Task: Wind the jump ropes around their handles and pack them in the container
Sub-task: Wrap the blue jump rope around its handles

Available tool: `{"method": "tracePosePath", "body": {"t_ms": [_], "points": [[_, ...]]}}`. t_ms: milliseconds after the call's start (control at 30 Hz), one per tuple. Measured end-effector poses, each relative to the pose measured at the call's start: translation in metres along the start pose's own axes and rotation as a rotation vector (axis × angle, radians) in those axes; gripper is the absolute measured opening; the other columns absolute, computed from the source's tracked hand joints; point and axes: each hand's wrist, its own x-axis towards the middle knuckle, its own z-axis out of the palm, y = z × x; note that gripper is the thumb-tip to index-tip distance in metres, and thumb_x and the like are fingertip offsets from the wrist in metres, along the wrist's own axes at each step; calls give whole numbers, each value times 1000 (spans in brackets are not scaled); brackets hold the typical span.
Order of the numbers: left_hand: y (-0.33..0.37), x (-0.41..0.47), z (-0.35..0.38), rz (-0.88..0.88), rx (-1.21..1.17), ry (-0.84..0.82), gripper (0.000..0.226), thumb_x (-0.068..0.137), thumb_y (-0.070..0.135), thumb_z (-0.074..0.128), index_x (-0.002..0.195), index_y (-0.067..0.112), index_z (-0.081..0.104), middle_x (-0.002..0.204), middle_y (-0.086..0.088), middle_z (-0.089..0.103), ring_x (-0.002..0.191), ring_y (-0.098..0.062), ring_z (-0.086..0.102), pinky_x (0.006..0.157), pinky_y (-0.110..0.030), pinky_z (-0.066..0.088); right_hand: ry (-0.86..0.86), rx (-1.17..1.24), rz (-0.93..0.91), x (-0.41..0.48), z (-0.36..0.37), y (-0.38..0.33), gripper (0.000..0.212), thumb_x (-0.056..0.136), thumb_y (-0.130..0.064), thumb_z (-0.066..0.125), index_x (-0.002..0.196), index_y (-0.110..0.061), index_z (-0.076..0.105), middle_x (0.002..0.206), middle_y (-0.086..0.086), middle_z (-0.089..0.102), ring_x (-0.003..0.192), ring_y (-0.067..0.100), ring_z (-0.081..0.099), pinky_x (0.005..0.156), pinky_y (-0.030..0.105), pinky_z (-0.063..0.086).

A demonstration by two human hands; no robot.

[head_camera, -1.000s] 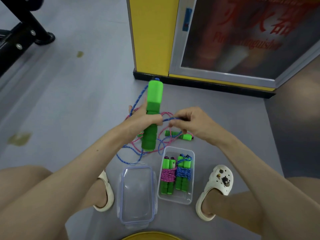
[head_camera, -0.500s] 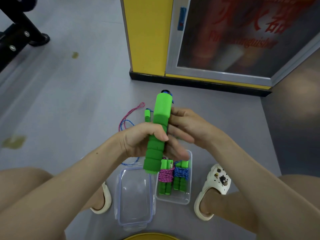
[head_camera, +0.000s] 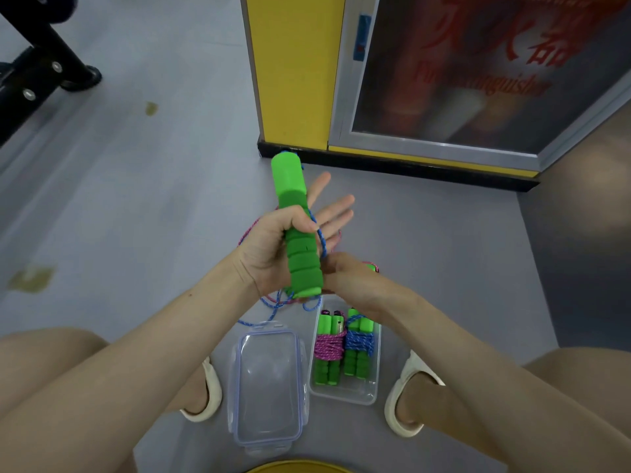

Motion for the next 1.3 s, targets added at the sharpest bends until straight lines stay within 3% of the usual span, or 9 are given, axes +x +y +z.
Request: {"method": "tracePosePath", "body": {"t_ms": [133,233,467,600,733,967,1133,1200,1300], "points": [[6,-1,-7,-33,381,235,73,59,3,48,125,35,49,132,2,59,124,-15,52,108,-33,35,36,-223,-22,4,3,-5,20,93,-6,54,75,-6,64,47,2,53,38,8,49,49,18,42],[9,-6,-16,-189,890,191,45,51,14,61,95,13,51,101,-7,55,98,-19,52,91,-37,41,83,-364,-23,0,-7,-14,17,89,-11,62,79,1,69,47,-2,46,36,4,39,40,14,34],[3,-13,-26,-360,1137,106,30,64,17,64,88,21,48,80,0,55,68,-11,52,63,-25,45,173,-467,-176,3,-19,-26,17,86,-9,65,100,-3,72,94,15,71,84,19,62,81,35,49],[2,-18,-31,-451,975,-4,54,65,8,54,119,6,55,108,-4,72,105,-16,66,92,-33,50,217,-417,-201,6,-18,-24,24,90,-5,59,112,1,65,105,14,69,98,22,63,89,33,47],[0,-24,-29,-559,711,-146,56,64,0,46,119,-3,54,93,-22,71,91,-32,69,79,-32,55,239,-324,-187,10,-19,-21,20,87,1,59,107,2,64,104,23,67,101,35,61,92,44,47],[6,-22,-19,-467,300,-361,57,55,22,69,110,4,71,99,-17,72,94,-25,70,68,-27,59,223,349,-86,15,-10,-15,34,86,-5,62,117,8,56,109,22,64,87,26,63,86,32,53],[6,-12,-9,-336,-67,-474,55,74,7,56,125,-14,52,109,-30,66,102,-37,66,85,-39,56,109,521,-65,13,-13,-20,9,83,-12,56,79,-10,64,57,3,62,46,11,56,53,24,50],[6,-6,-5,-281,-86,-411,63,65,6,62,125,-11,54,113,-28,64,104,-36,65,90,-43,54,72,511,-62,17,-8,-16,50,96,-4,33,59,-17,63,37,-11,49,30,0,43,37,10,38],[-1,1,-3,-136,-122,-341,76,56,6,62,130,-5,53,131,-23,56,123,-32,54,109,-43,38,170,386,-87,22,-3,-6,43,98,4,32,82,-31,51,49,-26,58,45,-11,53,50,6,45]]}}
